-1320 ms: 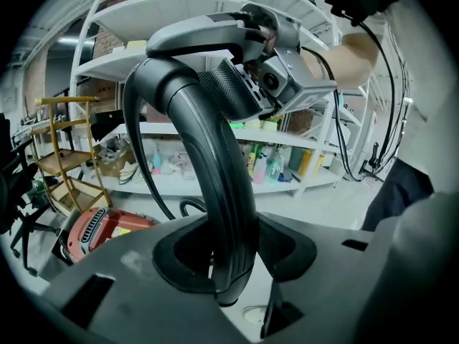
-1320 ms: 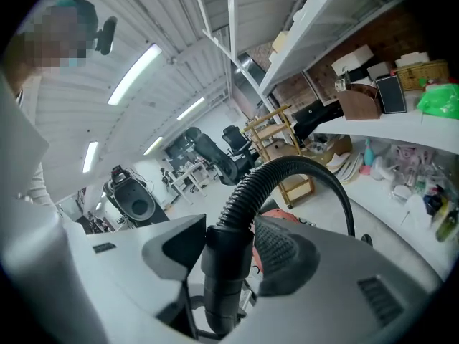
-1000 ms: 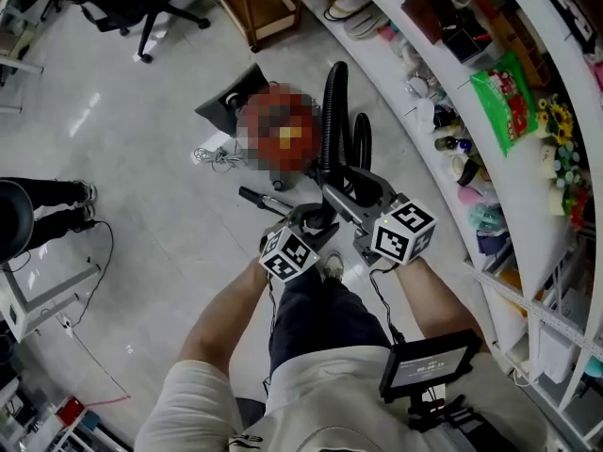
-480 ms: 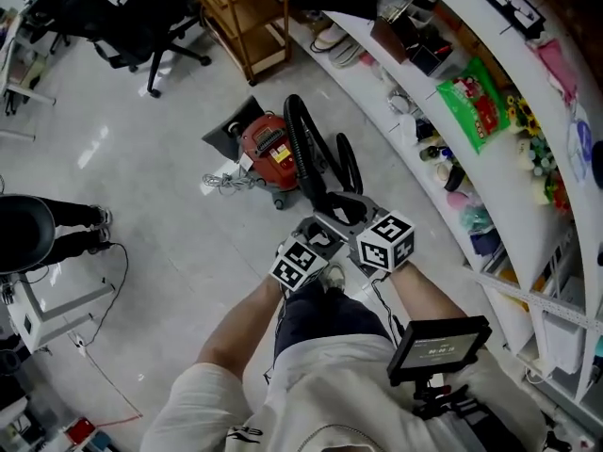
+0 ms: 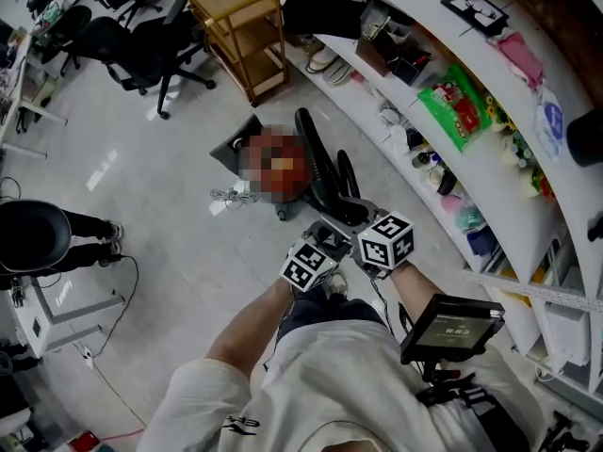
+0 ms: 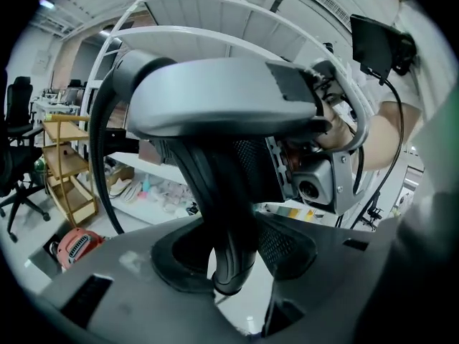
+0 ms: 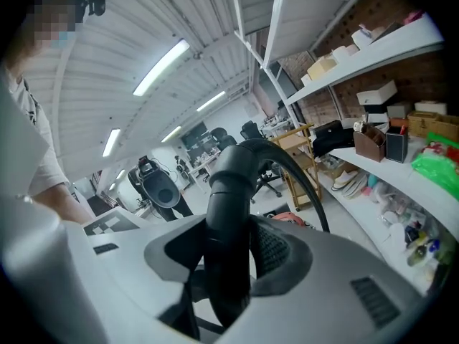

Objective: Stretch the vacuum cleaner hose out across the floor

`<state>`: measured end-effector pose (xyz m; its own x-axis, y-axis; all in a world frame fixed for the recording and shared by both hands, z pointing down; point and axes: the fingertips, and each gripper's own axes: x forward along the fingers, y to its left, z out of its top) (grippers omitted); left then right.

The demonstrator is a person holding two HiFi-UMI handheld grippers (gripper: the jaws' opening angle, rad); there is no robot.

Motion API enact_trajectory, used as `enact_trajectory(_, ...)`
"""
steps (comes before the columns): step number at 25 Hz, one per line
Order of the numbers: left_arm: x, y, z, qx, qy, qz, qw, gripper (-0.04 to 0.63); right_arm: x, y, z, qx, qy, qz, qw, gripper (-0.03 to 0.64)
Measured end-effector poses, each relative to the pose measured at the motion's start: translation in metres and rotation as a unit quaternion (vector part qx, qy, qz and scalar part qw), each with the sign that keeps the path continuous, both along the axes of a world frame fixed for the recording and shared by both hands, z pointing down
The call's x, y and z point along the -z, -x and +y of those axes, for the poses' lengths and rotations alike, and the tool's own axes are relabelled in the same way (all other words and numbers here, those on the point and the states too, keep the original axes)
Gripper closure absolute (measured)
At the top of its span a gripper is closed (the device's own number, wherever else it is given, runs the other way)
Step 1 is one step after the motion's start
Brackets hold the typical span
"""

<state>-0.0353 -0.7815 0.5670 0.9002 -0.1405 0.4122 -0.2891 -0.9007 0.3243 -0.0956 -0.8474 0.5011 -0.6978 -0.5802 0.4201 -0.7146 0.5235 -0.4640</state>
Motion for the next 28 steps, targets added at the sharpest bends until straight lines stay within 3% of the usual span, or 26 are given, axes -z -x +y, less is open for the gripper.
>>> enact_trajectory(9, 0.027, -0.011, 0.041, -0.012, -0.028, -0.008, 0.9995, 0.440, 0.030, -0.013, 0.044, -0.012, -0.024, 0.004, 1.000, 0.443)
enact_trajectory(18, 0.056, -0.023, 0.080, 0.011, -0.048, 0.009, 0.9988, 0.440, 0.060, -0.019, 0.085, 0.002, -0.062, 0.001, 0.998, 0.443)
enact_trajectory(28, 0.075, -0.027, 0.126, 0.018, -0.063, 0.016, 0.9977, 0.440, 0.079, -0.023, 0.133, 0.018, -0.073, -0.017, 0.997, 0.443)
